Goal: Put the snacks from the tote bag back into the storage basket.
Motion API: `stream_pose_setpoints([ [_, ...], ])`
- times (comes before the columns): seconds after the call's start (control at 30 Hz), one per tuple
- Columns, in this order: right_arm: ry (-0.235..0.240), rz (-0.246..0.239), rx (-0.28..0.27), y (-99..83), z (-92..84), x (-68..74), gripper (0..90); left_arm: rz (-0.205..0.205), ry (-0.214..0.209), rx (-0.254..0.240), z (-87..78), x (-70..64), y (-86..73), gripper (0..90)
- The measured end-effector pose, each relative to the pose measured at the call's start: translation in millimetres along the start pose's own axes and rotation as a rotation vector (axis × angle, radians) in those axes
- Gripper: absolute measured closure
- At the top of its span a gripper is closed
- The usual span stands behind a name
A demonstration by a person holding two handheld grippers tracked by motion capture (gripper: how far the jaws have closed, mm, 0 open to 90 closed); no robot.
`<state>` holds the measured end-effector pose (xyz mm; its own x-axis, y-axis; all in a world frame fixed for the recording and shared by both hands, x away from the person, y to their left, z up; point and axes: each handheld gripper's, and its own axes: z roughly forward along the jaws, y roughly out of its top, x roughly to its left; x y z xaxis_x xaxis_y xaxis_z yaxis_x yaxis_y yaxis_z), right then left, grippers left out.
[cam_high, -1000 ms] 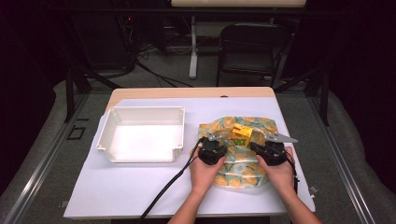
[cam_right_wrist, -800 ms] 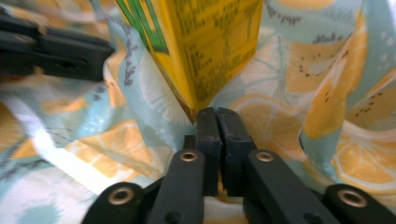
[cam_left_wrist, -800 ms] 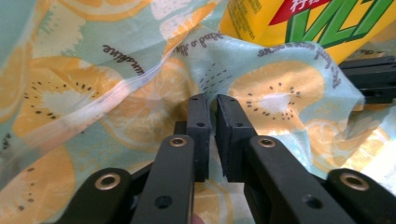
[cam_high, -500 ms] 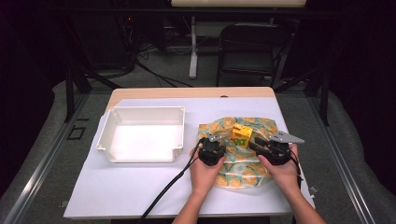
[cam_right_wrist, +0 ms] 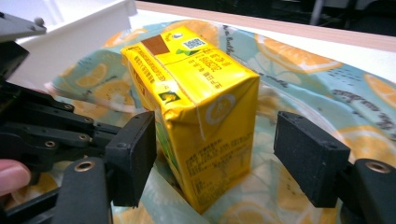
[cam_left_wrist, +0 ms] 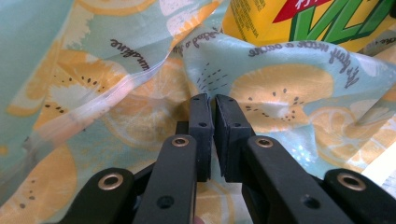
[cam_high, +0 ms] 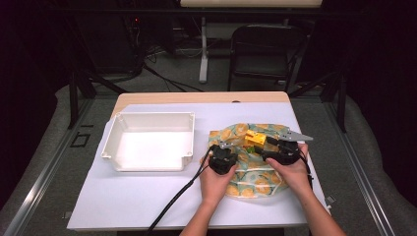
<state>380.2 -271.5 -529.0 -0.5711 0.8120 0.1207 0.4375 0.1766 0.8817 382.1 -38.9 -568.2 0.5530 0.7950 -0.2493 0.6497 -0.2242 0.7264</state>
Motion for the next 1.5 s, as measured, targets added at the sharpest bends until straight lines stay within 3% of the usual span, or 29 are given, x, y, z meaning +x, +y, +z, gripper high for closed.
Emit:
stream_pose_setpoints([
  [0.07, 0.023, -0.006, -0.002, -1.1, 3.4, -1.2, 30.7, 0.002, 0.001, 0.000, -0.1, 0.0, -0.1, 85.6],
  [0.17, 0.035, -0.055, 0.023, 1.8, 7.0, 0.0, 29.6, 0.002, 0.001, 0.000, -0.1, 0.0, -0.1, 85.6],
  [0.27, 0.054, -0.059, -0.003, 7.0, 7.7, 0.9, 30.4, 0.002, 0.000, 0.000, -0.1, 0.1, -0.1, 85.6],
  [0.4, 0.059, -0.071, 0.026, 7.8, 15.1, -2.7, 29.2, 0.005, 0.000, 0.001, -0.1, -0.1, 0.0, 85.6],
  [0.6, 0.103, -0.084, 0.020, 6.0, 25.2, -3.8, 28.1, 0.005, -0.006, 0.002, 0.0, -0.2, -0.1, 85.5],
  [0.67, 0.093, -0.095, 0.003, 7.7, 26.0, -3.8, 25.0, 0.005, -0.007, 0.002, 0.0, -0.2, -0.1, 85.5],
  [0.77, 0.113, -0.118, -0.021, 8.8, 26.2, -2.5, 30.1, 0.005, -0.010, 0.002, 0.1, -0.1, -0.1, 85.5],
  [0.97, 0.145, -0.114, -0.027, 6.4, 27.2, -5.2, 35.2, 0.007, -0.014, 0.007, -0.1, -0.2, 0.1, 85.5],
  [1.1, 0.173, -0.106, -0.032, 5.7, 22.7, -8.2, 48.2, 0.006, -0.016, 0.003, 0.2, -0.2, -0.1, 85.6],
  [1.33, 0.101, -0.193, 0.005, 9.8, 11.4, 6.3, 51.6, 0.012, -0.018, 0.010, -0.5, -0.5, 0.1, 85.5],
  [1.5, 0.082, -0.142, -0.043, 18.4, -2.2, 9.1, 51.8, 0.014, -0.017, 0.007, -0.9, -0.5, 0.0, 84.1],
])
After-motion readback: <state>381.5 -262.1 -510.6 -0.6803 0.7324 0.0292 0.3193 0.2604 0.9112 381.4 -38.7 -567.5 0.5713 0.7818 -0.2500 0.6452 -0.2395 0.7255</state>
